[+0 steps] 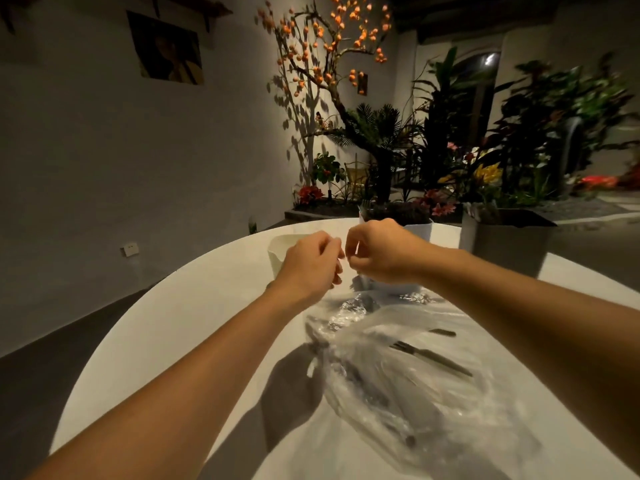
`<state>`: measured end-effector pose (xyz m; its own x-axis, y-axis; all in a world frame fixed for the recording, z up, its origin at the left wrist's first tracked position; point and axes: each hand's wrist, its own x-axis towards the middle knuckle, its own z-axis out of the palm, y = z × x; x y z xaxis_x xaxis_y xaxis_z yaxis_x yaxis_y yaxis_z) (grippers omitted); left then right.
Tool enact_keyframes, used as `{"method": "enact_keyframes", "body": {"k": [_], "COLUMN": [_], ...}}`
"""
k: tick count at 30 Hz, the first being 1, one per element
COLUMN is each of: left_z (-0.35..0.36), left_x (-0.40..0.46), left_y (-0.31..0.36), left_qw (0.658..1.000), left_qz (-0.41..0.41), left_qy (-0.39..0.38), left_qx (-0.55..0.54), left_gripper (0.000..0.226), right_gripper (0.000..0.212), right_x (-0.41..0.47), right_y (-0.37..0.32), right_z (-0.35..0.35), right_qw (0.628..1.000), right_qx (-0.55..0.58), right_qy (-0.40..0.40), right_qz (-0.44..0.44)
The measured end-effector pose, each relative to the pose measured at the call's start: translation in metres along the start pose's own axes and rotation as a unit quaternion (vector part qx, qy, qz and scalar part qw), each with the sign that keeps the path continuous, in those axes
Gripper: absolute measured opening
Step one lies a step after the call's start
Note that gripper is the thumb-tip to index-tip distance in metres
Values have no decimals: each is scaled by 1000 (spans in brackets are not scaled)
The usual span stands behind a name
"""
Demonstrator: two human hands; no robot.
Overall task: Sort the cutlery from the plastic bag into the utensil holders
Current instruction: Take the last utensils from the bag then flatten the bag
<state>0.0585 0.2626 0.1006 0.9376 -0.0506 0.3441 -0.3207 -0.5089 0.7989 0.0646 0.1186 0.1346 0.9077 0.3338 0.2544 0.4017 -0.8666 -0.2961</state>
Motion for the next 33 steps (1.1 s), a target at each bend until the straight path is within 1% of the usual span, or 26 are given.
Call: {"method": "enact_keyframes", "body": {"k": [2, 4, 7, 9, 10, 11, 12, 13, 14, 16, 18, 20, 22, 24, 25, 27, 29, 33], "left_z": [13, 24, 42, 54, 59, 63, 66, 68, 71, 75, 80, 82, 80, 75, 73, 68, 67, 69], "left_x": [-20, -40, -69, -83, -88, -92, -94, -96, -98, -99, -102, -102, -102, -102, -101, -99, -99, -100], "left_y": [7, 14, 19, 13, 8, 3, -2, -7, -11, -17, -20, -24, -27, -28, -29, -31, -33, -37], "left_qw": [999, 997, 986, 974, 968, 962, 955, 950, 948, 952, 961, 963, 959, 954, 954, 958, 961, 966], "left_qz": [0, -4, -29, -33, -26, -13, 4, 28, 54, 89, 83, 76, 77, 71, 67, 50, 38, 32], "left_qy": [-31, -72, -163, -210, -219, -218, -210, -198, -185, -161, -145, -151, -165, -173, -170, -158, -147, -125], "left_qx": [9, 20, 30, 76, 117, 164, 209, 240, 254, 246, 220, 209, 219, 235, 236, 233, 231, 226], "left_gripper": [28, 28, 27, 22, 20, 21, 29, 42, 55, 76, 90, 99, 104, 100, 92, 75, 64, 47], "right_gripper": [9, 12, 15, 17, 19, 22, 24, 26, 30, 38, 42, 48, 61, 74, 74, 59, 43, 34], "right_x": [-26, -49, -80, -96, -103, -107, -110, -113, -117, -120, -122, -122, -122, -122, -123, -123, -124, -125], "right_y": [4, 9, 19, 26, 30, 36, 44, 51, 57, 66, 66, 65, 62, 59, 57, 54, 53, 51], "right_z": [-6, -11, -14, -9, -5, 0, 6, 13, 20, 32, 44, 56, 73, 89, 94, 95, 92, 85], "right_qw": [999, 995, 984, 971, 966, 963, 959, 955, 956, 966, 975, 980, 983, 986, 987, 991, 993, 992], "right_qx": [-3, 18, 53, 63, 28, -41, -119, -184, -202, -165, -107, -73, -77, -89, -86, -64, -52, -68], "right_qy": [-38, -84, -152, -210, -237, -248, -239, -215, -191, -171, -171, -165, -145, -105, -89, -66, -53, -49], "right_qz": [23, 53, 73, 96, 102, 98, 91, 84, 88, 99, 97, 83, 77, 95, 103, 94, 89, 94]}}
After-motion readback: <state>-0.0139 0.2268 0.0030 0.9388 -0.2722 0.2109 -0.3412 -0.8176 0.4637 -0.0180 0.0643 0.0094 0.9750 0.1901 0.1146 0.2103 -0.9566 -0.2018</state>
